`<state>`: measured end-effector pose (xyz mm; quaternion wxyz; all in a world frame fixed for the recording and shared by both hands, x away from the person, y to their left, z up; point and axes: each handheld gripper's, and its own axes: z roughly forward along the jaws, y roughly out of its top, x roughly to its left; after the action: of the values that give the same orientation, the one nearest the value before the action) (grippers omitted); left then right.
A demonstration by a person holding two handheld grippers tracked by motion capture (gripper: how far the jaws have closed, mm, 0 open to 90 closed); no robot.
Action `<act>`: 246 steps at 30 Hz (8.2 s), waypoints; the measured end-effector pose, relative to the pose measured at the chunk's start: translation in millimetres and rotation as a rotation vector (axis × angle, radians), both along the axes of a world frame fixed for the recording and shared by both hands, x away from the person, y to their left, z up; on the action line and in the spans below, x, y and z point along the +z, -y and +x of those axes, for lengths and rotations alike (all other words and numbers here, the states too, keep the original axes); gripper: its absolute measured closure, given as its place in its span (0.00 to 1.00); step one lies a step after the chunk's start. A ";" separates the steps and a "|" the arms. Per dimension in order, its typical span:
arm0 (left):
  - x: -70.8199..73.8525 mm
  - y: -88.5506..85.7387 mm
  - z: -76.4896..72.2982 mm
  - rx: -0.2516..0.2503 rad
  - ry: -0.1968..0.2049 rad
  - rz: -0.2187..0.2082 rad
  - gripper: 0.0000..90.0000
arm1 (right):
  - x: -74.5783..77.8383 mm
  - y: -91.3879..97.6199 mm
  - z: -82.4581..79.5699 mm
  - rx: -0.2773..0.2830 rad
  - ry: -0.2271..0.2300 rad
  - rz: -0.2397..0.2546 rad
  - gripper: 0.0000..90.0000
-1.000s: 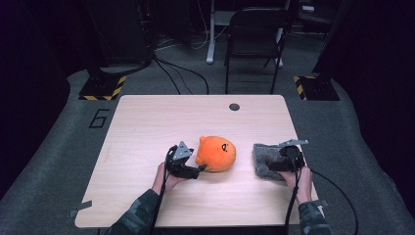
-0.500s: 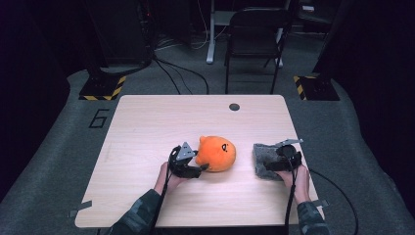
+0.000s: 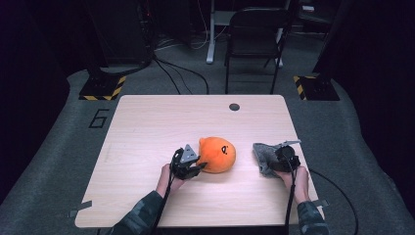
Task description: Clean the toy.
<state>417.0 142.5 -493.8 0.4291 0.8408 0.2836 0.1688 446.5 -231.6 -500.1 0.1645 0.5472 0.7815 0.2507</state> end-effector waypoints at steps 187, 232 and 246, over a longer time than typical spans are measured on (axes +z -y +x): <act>1.1 5.8 -3.3 -0.055 0.066 -0.048 0.81 | 65.0 -121.0 5.3 0.207 0.121 -0.031 0.83; 0.1 3.8 -1.6 -0.055 0.065 -0.058 0.81 | 68.1 -92.9 11.3 0.139 0.112 -0.045 0.84; -0.3 3.2 -1.2 -0.052 0.058 -0.060 0.81 | 88.5 -134.3 -11.3 0.285 0.174 0.050 0.84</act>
<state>415.9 139.3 -494.1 0.4665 0.8294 0.2540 0.1730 435.2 -97.2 -411.6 0.1806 0.4110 0.8275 0.3371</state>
